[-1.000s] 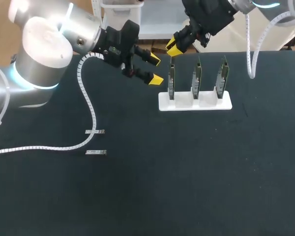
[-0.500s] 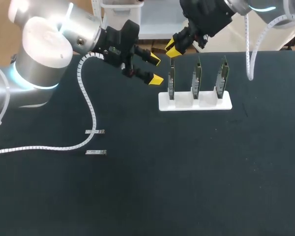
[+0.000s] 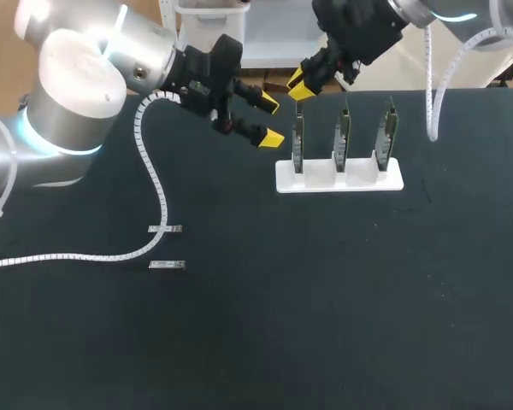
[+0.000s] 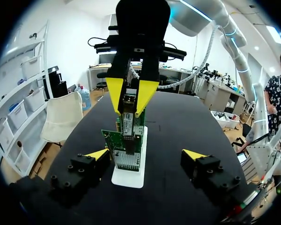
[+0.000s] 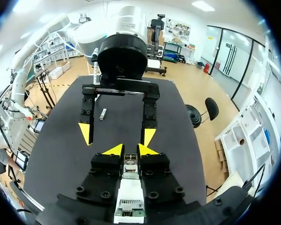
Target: Pick up the optical module with the left hand, and insert it into the network port with the right hand.
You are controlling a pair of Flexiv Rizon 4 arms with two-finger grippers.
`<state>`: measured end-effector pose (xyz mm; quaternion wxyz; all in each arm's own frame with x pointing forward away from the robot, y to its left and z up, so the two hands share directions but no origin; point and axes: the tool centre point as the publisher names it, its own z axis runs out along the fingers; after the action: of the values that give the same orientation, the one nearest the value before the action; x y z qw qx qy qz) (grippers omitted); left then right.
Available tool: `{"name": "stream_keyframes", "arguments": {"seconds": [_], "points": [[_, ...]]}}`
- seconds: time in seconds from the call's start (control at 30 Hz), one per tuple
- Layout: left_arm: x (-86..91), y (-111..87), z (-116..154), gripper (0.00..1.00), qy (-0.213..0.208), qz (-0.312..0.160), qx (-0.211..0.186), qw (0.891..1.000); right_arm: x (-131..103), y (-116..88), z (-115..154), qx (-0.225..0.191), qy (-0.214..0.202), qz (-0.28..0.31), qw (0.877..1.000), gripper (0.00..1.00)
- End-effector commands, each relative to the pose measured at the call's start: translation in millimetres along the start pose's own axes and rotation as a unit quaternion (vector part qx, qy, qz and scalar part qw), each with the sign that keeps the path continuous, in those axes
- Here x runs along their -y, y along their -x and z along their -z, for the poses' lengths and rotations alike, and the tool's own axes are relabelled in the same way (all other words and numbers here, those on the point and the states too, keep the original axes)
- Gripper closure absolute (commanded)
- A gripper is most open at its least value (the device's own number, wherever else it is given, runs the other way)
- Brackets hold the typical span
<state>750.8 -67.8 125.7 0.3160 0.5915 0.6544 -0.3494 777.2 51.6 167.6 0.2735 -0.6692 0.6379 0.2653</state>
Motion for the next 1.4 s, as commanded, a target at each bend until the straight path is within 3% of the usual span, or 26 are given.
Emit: {"name": "stream_keyframes", "arguments": {"seconds": [0.03,1.4], "points": [[-1.1,1.1,-0.6,0.00,-0.001,0.001,-0.003,1.000,1.9,-2.2,-4.1,-0.001,0.002,-0.002,1.000,1.00],[-1.1,1.1,-0.6,0.00,-0.001,0.001,-0.003,1.000,-2.8,0.5,1.9,0.011,0.003,-0.009,1.000,1.00]]}}
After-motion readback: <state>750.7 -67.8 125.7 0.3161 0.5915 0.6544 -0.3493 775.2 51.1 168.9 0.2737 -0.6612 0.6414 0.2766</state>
